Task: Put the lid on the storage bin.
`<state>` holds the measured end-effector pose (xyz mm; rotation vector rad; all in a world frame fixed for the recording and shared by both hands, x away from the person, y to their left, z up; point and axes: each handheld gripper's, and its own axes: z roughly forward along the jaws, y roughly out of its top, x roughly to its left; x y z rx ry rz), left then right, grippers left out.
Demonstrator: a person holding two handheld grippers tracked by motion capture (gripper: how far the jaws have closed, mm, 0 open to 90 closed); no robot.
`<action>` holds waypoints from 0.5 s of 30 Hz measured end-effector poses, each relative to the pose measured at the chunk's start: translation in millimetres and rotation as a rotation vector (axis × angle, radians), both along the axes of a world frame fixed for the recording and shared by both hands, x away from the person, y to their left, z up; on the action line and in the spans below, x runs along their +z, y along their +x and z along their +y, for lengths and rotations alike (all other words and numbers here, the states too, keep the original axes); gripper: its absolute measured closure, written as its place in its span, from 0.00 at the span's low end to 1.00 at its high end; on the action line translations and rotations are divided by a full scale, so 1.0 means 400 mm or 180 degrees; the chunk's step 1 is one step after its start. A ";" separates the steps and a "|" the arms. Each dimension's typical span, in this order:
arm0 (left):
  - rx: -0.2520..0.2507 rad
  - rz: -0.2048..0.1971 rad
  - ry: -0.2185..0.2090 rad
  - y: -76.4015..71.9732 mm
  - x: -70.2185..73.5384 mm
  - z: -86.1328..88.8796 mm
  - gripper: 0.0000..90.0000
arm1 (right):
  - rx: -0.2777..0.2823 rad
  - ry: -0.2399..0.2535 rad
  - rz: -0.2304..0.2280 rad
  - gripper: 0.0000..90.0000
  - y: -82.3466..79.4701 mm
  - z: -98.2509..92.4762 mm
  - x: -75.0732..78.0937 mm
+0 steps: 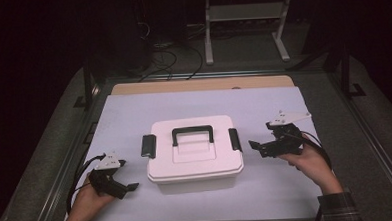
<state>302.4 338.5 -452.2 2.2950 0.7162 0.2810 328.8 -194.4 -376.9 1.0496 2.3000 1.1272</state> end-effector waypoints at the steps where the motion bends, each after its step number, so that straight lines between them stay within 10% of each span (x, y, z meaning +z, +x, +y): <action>1: 0.0000 0.0000 0.0000 0.000 0.000 0.000 0.00 | -0.0023 0.0005 0.0005 0.12 -0.001 -0.002 -0.006; 15: -0.0001 -0.0002 0.0001 0.000 0.000 0.000 0.00 | -0.0309 0.0046 0.0160 0.10 -0.023 -0.017 -0.094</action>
